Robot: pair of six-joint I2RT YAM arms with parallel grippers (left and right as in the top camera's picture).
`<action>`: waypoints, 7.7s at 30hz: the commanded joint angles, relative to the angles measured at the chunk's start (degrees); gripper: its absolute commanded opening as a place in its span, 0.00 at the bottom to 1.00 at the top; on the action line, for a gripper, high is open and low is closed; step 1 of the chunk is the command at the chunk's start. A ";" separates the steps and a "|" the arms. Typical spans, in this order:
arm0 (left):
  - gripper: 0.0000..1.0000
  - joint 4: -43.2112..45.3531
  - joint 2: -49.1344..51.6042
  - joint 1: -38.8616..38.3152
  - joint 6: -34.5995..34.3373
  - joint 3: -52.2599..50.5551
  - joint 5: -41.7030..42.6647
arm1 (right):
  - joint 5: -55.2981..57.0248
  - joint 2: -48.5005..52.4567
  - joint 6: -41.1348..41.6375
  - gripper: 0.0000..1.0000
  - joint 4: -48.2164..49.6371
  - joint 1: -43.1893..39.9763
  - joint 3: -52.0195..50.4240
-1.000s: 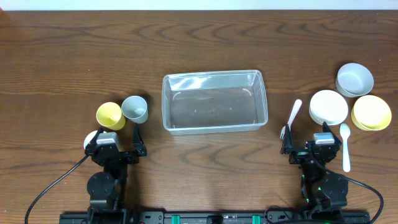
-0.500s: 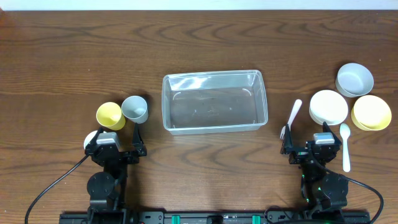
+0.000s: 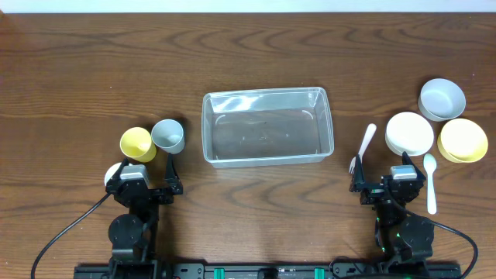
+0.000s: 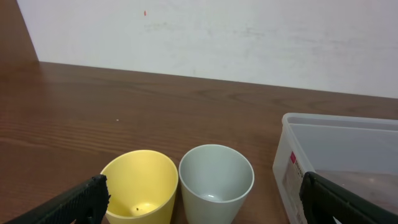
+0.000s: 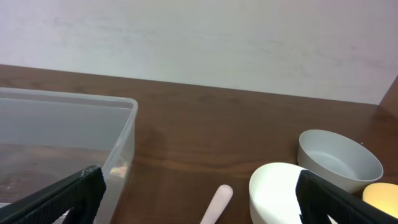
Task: Pack container
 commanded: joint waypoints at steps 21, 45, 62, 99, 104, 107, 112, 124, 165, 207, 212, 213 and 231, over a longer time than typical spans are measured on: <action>0.98 -9.97 3.32 0.13 -4.72 5.44 -0.13 | -3.45 3.74 9.20 0.99 -6.80 -0.81 5.51; 0.98 -61.72 71.97 0.13 -5.09 75.63 5.99 | -12.11 64.46 9.92 0.99 -35.65 -0.87 55.06; 0.98 -56.52 94.62 -5.49 -3.34 75.63 5.27 | -7.80 79.32 18.21 0.99 -40.54 -3.28 55.04; 0.23 -52.98 103.65 -5.53 -3.39 75.60 -1.62 | -7.78 79.97 18.18 0.98 -43.67 -3.28 54.99; 0.13 -53.27 104.69 -5.57 -3.37 75.60 -0.96 | -7.76 79.97 18.18 0.99 -43.82 -3.28 54.99; 0.09 -53.22 105.02 -5.57 -3.37 75.60 -0.11 | -7.76 79.97 18.18 0.99 -43.87 -3.28 54.99; 0.06 -53.07 105.00 -5.95 -3.34 75.63 -0.11 | -7.76 79.97 18.18 0.98 -43.87 -3.28 54.99; 0.06 -64.17 99.97 -12.61 -2.01 94.09 -0.46 | -7.76 79.97 18.18 0.98 -43.87 -3.28 54.99; 0.75 -64.37 115.65 -24.70 -0.33 104.37 -1.95 | -7.74 79.97 18.18 0.99 -45.40 -3.28 54.99; 0.67 -52.06 101.63 6.40 -7.41 69.09 3.72 | -6.45 79.97 17.53 0.99 -46.86 -3.28 54.99; 0.46 -51.39 101.57 6.40 -6.71 69.75 2.01 | -6.45 79.97 17.53 0.99 -46.86 -3.28 54.99; 0.41 -51.32 101.57 6.40 -6.34 69.85 1.84 | -6.45 79.97 17.53 0.99 -46.86 -3.28 54.99; 0.06 -50.58 101.26 5.35 -4.33 74.82 1.18 | -6.45 79.97 17.53 0.99 -46.86 -3.28 54.99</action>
